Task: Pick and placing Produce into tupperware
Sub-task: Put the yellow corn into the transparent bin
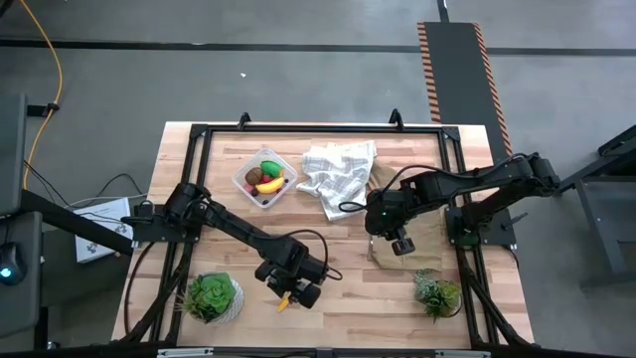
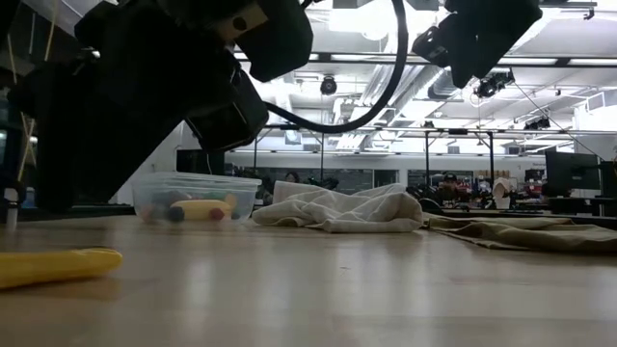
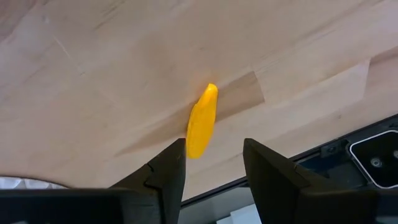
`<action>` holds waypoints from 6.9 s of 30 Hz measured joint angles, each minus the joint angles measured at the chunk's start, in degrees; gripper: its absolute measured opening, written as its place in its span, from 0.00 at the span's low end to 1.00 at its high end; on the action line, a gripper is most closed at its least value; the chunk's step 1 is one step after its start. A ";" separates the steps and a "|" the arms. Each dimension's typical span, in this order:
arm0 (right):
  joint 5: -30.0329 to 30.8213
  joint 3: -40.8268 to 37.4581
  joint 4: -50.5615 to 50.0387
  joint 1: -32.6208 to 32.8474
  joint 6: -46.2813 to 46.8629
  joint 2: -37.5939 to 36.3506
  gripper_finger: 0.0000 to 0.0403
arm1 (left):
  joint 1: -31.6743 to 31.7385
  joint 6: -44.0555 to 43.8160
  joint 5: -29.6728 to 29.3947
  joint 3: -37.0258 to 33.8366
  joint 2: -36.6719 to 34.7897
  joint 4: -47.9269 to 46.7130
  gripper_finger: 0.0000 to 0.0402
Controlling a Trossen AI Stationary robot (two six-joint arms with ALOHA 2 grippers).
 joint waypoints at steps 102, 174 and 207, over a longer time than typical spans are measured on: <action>0.04 0.00 3.37 -2.37 0.02 0.00 0.26 | -0.02 5.99 1.35 0.00 3.74 -2.25 0.06; 11.99 -31.52 53.72 -17.89 39.17 -50.50 0.26 | 28.50 61.32 -46.73 45.93 -26.80 -33.27 0.05; 30.21 -31.45 58.93 -9.17 47.65 -35.86 0.26 | 28.56 56.35 -54.78 -7.44 -64.95 -18.71 0.05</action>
